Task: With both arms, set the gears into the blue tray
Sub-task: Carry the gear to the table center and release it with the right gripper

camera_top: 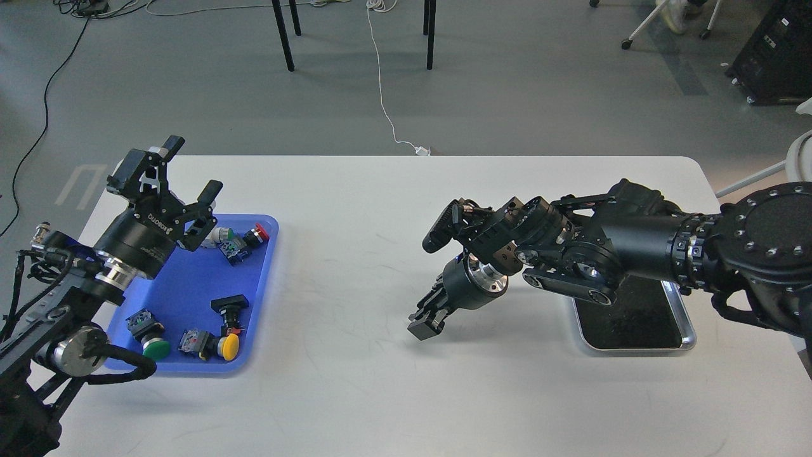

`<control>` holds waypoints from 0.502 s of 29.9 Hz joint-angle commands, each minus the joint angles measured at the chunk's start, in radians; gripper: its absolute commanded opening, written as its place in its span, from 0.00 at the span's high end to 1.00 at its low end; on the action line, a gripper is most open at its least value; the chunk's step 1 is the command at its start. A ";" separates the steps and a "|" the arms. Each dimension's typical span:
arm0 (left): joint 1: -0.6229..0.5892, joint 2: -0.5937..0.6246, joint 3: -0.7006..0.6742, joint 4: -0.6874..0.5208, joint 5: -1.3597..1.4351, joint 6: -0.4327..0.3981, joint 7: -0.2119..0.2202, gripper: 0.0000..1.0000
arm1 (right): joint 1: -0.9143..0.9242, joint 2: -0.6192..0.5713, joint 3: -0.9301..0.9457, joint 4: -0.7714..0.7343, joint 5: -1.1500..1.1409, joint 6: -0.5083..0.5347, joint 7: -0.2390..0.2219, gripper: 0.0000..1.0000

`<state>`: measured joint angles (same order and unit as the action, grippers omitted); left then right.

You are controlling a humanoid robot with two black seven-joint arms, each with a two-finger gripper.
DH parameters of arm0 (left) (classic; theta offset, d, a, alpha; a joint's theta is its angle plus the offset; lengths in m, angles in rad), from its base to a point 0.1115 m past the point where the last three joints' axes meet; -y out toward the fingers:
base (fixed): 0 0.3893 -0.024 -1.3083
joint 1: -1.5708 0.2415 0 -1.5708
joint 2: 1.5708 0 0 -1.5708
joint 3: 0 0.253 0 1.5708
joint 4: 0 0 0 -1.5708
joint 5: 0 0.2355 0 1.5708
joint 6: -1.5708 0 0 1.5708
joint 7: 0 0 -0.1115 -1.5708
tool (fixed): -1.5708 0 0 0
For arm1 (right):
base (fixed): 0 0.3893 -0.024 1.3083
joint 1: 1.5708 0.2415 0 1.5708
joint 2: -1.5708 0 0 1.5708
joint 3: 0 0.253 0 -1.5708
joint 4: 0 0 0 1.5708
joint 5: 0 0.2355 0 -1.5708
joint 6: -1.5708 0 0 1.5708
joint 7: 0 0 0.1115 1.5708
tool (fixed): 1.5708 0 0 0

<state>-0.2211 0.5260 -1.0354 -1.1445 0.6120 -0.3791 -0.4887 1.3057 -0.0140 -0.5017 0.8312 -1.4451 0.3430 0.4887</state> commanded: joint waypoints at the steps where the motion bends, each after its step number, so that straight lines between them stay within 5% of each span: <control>1: 0.000 0.000 0.000 0.000 0.000 0.000 0.000 0.02 | -0.003 -0.003 -0.001 0.000 0.000 -0.009 0.000 0.69; 6: 0.000 0.000 0.000 0.000 0.000 0.000 0.000 0.02 | -0.003 -0.006 -0.003 -0.001 0.011 -0.042 0.000 0.41; 15: -0.001 0.003 0.001 0.000 0.000 -0.001 0.000 0.02 | 0.030 -0.107 0.023 0.006 0.077 -0.047 0.000 0.13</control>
<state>-0.2209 0.5276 -1.0354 -1.1445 0.6120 -0.3802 -0.4887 1.3127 -0.0612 -0.4958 0.8309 -1.4078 0.2969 0.4887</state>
